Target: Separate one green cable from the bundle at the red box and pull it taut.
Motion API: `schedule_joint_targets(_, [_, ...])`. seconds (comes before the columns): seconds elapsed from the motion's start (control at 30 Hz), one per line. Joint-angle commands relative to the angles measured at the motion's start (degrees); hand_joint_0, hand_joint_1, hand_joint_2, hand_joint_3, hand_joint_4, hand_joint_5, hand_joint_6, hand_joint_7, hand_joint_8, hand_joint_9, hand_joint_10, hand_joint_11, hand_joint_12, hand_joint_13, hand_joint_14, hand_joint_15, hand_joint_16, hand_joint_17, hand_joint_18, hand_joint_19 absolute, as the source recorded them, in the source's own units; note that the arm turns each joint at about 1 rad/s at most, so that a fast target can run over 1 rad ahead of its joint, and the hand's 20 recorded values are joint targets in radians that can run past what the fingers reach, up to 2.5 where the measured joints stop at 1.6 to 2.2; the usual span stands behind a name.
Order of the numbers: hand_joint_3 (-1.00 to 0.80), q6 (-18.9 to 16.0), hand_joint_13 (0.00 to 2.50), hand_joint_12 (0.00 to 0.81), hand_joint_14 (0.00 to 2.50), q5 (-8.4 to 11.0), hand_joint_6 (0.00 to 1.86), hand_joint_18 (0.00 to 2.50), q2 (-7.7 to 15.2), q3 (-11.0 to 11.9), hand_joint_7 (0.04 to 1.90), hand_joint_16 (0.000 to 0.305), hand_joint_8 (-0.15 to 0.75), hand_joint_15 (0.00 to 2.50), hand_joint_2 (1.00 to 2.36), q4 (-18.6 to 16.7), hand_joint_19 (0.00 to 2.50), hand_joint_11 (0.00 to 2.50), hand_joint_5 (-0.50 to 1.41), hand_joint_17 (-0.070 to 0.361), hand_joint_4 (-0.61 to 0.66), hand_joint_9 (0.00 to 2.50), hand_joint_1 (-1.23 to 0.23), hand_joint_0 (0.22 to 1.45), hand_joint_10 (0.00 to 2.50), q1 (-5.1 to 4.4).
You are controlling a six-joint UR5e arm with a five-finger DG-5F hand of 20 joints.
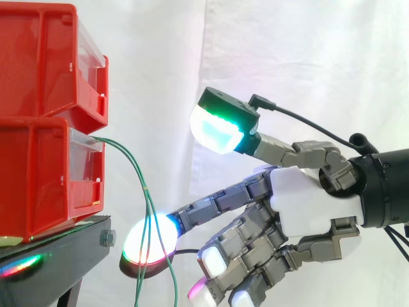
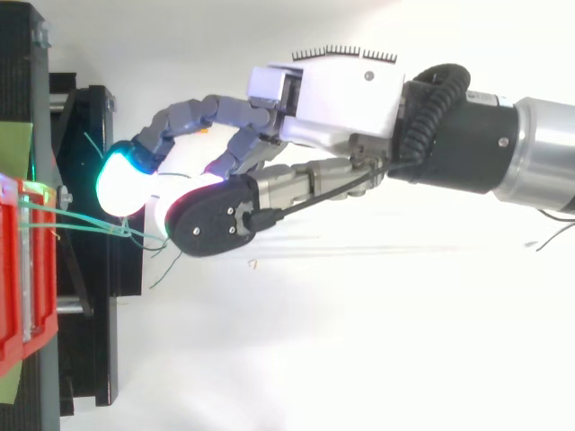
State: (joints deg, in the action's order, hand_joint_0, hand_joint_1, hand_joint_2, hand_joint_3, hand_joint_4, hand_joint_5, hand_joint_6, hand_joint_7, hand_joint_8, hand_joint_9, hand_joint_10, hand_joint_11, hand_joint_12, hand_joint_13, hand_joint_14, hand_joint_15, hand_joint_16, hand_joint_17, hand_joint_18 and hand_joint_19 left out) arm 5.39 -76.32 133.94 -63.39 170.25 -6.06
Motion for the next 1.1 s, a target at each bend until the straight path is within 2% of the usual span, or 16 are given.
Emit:
schedule_joint_targets(0.0, [-0.50,0.06,0.72,0.425,0.01,1.35,0.50,0.81,0.00,0.11,0.62,0.078,0.331,0.40,1.00,-0.01,0.42,0.50,-0.19,0.176,0.12,0.96,-0.43,0.34,0.01,-0.80])
schedule_joint_targets(0.33, [-0.50,-0.03,0.69,0.420,0.01,2.67,0.50,0.79,0.00,0.29,0.62,0.077,0.335,0.41,1.00,-0.01,0.42,0.51,-0.18,0.174,0.13,0.93,-0.43,0.34,0.01,-1.94])
schedule_joint_targets(1.07, [-0.50,-0.20,0.69,0.415,0.01,2.75,0.50,0.77,0.00,0.64,0.63,0.077,0.328,0.41,1.00,-0.01,0.43,0.51,-0.17,0.173,0.14,0.93,-0.44,0.35,0.01,-2.29])
